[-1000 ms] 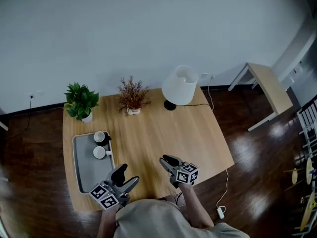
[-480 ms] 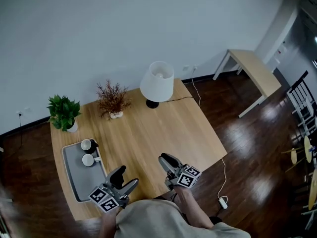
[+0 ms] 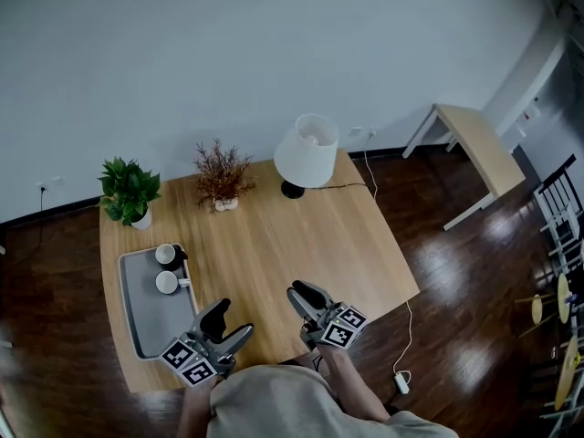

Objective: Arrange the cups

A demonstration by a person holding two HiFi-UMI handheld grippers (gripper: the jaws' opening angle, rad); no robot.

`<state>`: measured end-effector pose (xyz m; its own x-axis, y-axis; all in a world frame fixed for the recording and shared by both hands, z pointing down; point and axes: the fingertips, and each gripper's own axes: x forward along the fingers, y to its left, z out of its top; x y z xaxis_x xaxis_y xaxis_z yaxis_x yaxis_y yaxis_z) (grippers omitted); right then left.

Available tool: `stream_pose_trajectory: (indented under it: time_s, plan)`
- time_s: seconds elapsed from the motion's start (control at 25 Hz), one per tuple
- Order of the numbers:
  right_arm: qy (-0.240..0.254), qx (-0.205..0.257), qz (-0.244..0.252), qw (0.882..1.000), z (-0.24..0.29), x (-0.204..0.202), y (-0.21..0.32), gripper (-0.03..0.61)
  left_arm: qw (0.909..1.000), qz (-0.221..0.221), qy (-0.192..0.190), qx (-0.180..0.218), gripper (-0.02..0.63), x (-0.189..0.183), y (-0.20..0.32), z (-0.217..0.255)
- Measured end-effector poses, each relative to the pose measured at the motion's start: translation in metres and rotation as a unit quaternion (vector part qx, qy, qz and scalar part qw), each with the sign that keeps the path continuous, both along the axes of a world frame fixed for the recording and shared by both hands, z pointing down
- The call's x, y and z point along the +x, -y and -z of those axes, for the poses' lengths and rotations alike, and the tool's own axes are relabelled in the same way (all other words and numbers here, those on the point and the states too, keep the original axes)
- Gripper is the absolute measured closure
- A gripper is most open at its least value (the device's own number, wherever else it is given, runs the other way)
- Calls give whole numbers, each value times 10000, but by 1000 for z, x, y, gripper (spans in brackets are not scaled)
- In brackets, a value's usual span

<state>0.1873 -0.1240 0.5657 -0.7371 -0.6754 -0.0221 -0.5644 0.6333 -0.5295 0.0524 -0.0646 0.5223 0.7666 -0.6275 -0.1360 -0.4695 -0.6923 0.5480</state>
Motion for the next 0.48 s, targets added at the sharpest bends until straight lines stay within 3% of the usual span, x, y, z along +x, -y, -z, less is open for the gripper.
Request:
stream_pose_trajectory:
  time_s: [0.48]
  plan:
    - [-329, 186, 103, 9992, 11, -12, -9, 462, 10000, 27, -17, 88, 259, -3, -8, 4]
